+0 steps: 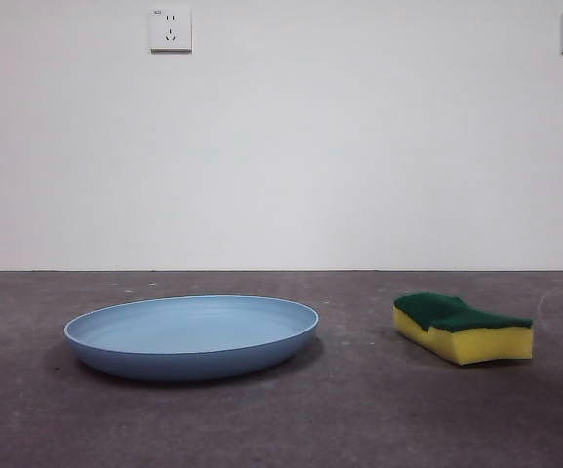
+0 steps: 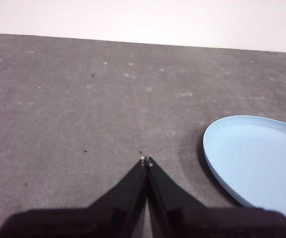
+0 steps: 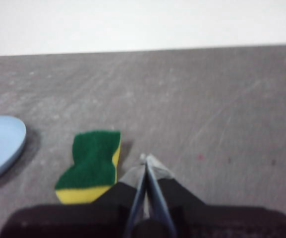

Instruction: Pick up the plate,pick up the cloth,clean the plate with the cloth

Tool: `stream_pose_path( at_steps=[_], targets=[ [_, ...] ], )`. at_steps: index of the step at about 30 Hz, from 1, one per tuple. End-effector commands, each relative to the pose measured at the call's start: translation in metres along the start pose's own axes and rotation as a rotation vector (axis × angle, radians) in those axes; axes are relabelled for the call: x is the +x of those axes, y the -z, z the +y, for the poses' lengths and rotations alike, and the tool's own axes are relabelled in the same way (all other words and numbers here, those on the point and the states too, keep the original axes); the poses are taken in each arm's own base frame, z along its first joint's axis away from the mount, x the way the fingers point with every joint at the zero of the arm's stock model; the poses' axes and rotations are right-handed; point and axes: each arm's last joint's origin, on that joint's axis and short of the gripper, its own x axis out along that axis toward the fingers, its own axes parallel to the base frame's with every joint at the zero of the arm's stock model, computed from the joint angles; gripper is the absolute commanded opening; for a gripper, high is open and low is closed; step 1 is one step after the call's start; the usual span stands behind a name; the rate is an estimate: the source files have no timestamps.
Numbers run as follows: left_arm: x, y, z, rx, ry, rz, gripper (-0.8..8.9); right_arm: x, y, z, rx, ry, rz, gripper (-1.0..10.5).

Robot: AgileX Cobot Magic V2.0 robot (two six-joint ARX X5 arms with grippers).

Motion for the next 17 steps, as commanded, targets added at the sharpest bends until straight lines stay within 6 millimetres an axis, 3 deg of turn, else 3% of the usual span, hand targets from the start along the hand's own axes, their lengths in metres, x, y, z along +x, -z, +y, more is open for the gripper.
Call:
stream_pose_path(
  at_steps=[1, 17],
  targets=[
    [0.0012, 0.0038, 0.0008, 0.009, -0.005, 0.007, -0.01, 0.0015, 0.0047, -0.0004, 0.045, 0.001, 0.008, 0.0],
    [0.0012, 0.0039, 0.0008, 0.01, -0.005, 0.008, -0.01, 0.0014, 0.0044, -0.0005, 0.051, 0.006, 0.008, 0.0]
  ],
)
